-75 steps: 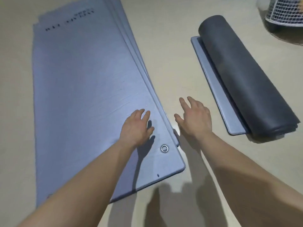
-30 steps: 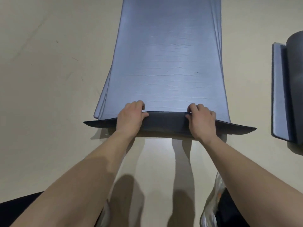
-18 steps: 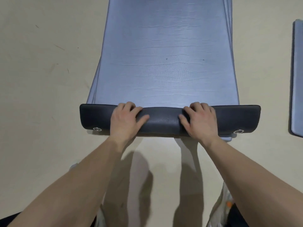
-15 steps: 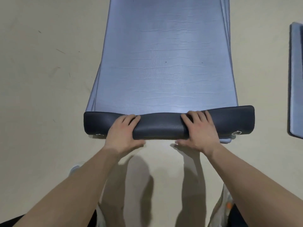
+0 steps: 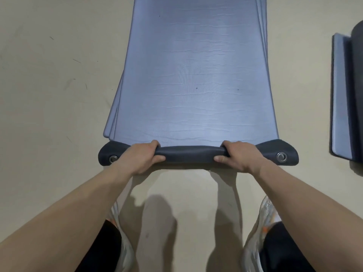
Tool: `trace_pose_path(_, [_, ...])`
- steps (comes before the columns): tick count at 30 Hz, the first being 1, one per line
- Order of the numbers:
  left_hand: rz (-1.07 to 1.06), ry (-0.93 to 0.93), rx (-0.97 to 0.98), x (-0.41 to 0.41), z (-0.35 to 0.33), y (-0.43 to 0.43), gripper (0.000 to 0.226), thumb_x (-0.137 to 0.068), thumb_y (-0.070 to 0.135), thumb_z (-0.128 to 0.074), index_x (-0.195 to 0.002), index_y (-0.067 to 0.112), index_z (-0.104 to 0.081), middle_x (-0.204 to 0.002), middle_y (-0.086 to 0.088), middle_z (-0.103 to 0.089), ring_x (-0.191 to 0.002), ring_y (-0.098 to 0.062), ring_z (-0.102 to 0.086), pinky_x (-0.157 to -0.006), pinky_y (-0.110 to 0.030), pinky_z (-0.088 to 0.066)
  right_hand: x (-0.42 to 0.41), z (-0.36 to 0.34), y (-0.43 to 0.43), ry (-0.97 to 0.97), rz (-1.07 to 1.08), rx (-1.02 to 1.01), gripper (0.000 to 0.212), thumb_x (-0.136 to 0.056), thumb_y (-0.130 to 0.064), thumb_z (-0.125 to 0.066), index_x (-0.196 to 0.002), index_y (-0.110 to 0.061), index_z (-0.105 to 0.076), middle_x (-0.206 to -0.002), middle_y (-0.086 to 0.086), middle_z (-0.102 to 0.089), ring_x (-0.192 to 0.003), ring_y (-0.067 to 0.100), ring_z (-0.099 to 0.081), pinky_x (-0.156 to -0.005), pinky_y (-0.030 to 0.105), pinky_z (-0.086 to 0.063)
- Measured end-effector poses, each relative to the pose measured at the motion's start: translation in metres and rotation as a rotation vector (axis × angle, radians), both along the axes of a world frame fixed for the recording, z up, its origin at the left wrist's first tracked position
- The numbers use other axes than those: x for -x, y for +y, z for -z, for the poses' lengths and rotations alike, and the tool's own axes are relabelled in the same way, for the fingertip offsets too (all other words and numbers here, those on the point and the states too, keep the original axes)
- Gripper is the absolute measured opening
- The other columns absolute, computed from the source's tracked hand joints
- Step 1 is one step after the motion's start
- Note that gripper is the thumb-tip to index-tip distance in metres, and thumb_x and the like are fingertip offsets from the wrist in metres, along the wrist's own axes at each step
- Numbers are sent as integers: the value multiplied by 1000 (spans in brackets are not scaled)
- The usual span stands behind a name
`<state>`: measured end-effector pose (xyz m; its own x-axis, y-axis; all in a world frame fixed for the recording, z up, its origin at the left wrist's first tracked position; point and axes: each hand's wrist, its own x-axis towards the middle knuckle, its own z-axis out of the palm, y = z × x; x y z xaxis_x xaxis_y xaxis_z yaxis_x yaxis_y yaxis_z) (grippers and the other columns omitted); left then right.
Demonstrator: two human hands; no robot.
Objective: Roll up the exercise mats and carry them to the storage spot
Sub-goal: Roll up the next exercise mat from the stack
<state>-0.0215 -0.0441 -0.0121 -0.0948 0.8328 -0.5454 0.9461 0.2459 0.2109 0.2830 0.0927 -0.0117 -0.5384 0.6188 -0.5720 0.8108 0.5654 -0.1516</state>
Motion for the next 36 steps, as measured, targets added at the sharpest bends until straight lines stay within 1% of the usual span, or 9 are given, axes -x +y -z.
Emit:
trace_pose_path(4, [3,-8,63,8,14,23,40,-102,56,-43,-115,19,-48,-109,-10,-67,-93,-33,-59,-76,-41,-42,11,10,19,-22,36,17,49,-96,-69,-43,-104,-22,-51,-95,2,-63,-82,26,-53,-73,39,-42])
trace_pose_path(7, [-23,37,20,15,23,44,45,-101,60,-42,-127,26,-53,-121,-6,-67,-110,-32,-59,-87,-42,-42,18,14,38,-27,72,23,48,-94,-68,-47,-114,-24,-50,-95,-1,-60,-86,27,-53,-76,39,-41])
trace_pose_path(12, [-258,168,-292,6,45,67,39,-92,60,-60,-118,31,-57,-125,0,-59,-119,-29,-47,-98,-45,-28,31,36,34,221,62,-463,37,-90,-54,-68,-99,-19,-60,-100,5,-60,-94,33,-55,-89,46,-40])
trace_pose_path(14, [-301,210,-328,1,51,69,36,-92,59,-62,-113,31,-59,-125,-3,-56,-118,-30,-45,-99,-45,-28,32,41,11,307,83,-621,35,-95,-49,-63,-95,-14,-64,-101,8,-60,-93,35,-54,-89,48,-43])
trace_pose_path(19, [-300,260,-385,-4,48,66,30,-94,56,-60,-106,29,-66,-118,-4,-53,-111,-30,-44,-94,-44,-30,1,54,-17,165,-101,-485,84,-82,-70,-65,-143,-14,-50,-150,17,-48,-141,41,-38,-119,56,-24])
trace_pose_path(22, [-182,297,-564,-24,45,41,39,-98,53,-52,-113,22,-69,-116,-8,-57,-106,-33,-51,-92,-46,-37,4,52,0,99,-135,-408,72,-91,-60,-56,-147,-17,-45,-150,14,-48,-144,39,-35,-119,54,-24])
trace_pose_path(26, [34,280,-285,-25,54,12,103,-81,74,-63,-159,16,-29,-160,-15,-34,-150,-36,-25,-125,-52,-17,9,48,3,39,-126,-369,69,-96,-60,-37,-152,-18,-38,-154,11,-43,-148,37,-30,-122,54,-19])
trace_pose_path(32, [10,76,-313,0,53,29,95,-81,54,-78,-157,19,-34,-156,-5,-39,-148,-30,-28,-125,-44,-19,12,55,4,43,-102,-412,79,-95,-68,-20,-156,-18,-28,-158,11,-36,-149,42,-23,-120,65,-13])
trace_pose_path(36, [-6,14,-326,5,43,34,90,-81,54,-78,-152,14,-39,-153,-5,-44,-141,-27,-36,-121,-39,-26,17,51,17,-5,-136,-379,121,-65,-100,-34,-155,-19,-27,-149,10,-40,-142,43,-32,-115,64,-14])
